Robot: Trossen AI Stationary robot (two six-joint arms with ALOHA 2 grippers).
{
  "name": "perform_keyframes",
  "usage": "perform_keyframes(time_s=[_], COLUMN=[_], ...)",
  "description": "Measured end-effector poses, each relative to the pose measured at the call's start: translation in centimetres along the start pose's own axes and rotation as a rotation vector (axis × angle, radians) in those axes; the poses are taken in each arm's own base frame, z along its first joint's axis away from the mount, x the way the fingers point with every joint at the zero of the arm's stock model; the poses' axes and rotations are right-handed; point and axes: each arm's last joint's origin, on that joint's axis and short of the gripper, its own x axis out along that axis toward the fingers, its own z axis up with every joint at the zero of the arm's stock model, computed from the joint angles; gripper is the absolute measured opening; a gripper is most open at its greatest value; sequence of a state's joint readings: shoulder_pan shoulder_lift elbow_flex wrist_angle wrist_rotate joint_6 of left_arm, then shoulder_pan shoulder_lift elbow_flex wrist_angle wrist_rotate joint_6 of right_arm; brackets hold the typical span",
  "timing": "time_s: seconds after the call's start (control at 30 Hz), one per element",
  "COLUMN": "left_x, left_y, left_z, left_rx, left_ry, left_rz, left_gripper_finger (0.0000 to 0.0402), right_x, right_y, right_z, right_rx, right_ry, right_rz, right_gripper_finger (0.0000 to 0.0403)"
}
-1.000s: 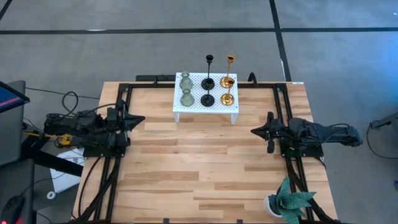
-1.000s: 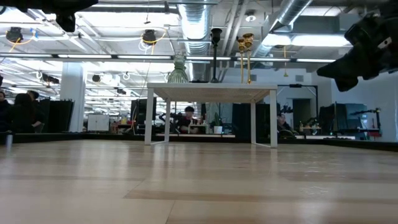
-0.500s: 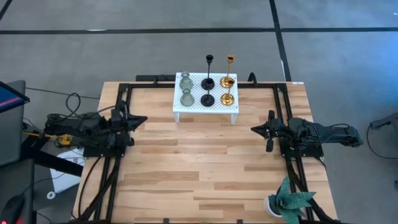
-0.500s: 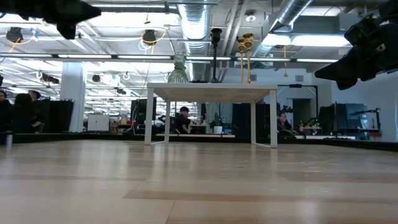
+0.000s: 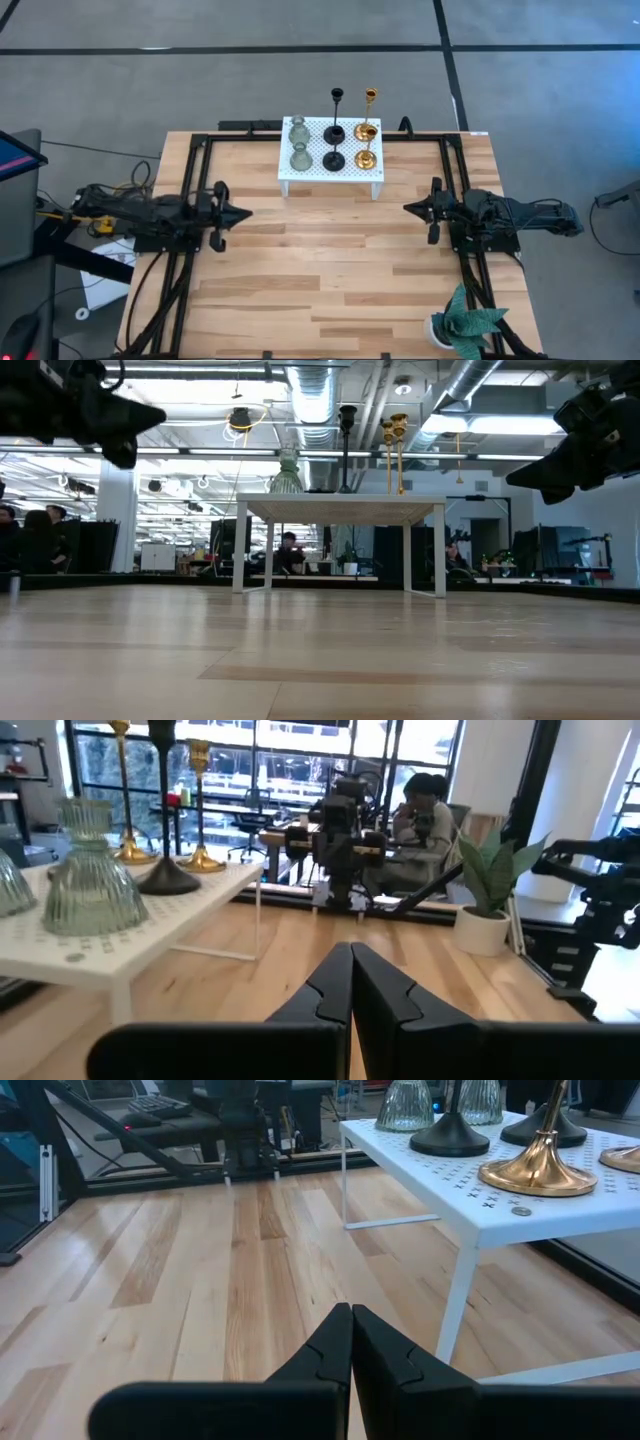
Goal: Pick & Place candle stick holders
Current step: Return to Home Position
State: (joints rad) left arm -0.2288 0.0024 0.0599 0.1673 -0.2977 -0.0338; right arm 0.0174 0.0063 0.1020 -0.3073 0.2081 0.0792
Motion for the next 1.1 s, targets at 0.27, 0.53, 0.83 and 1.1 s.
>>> perform_keyframes(time_s=[0.27, 0.53, 0.83, 1.1], left_x=[0.1, 0.1, 0.2, 0.4], left_y=[-0.2, -0.3, -0.3, -0.3], left_z=[-1.3, -1.5, -1.6, -1.9], left_rx=[-0.033, -0.024, -0.018, -0.01], left_ry=[-0.004, 0.012, 0.029, 0.06], left_rz=[-0.078, -0.101, -0.097, -0.095], left_gripper_finger=[0.0004, 0.0004, 0.0011, 0.0012], right_x=[0.0, 0.0, 0.0, 0.0], right_y=[0.0, 0.0, 0.0, 0.0], right_z=[0.0, 0.0, 0.0, 0.0], right_rx=[0.0, 0.0, 0.0, 0.0], right_ry=[0.0, 0.0, 0.0, 0.0], right_rz=[0.0, 0.0, 0.0, -0.001], right_gripper_finger=[0.0, 0.0, 0.0, 0.0])
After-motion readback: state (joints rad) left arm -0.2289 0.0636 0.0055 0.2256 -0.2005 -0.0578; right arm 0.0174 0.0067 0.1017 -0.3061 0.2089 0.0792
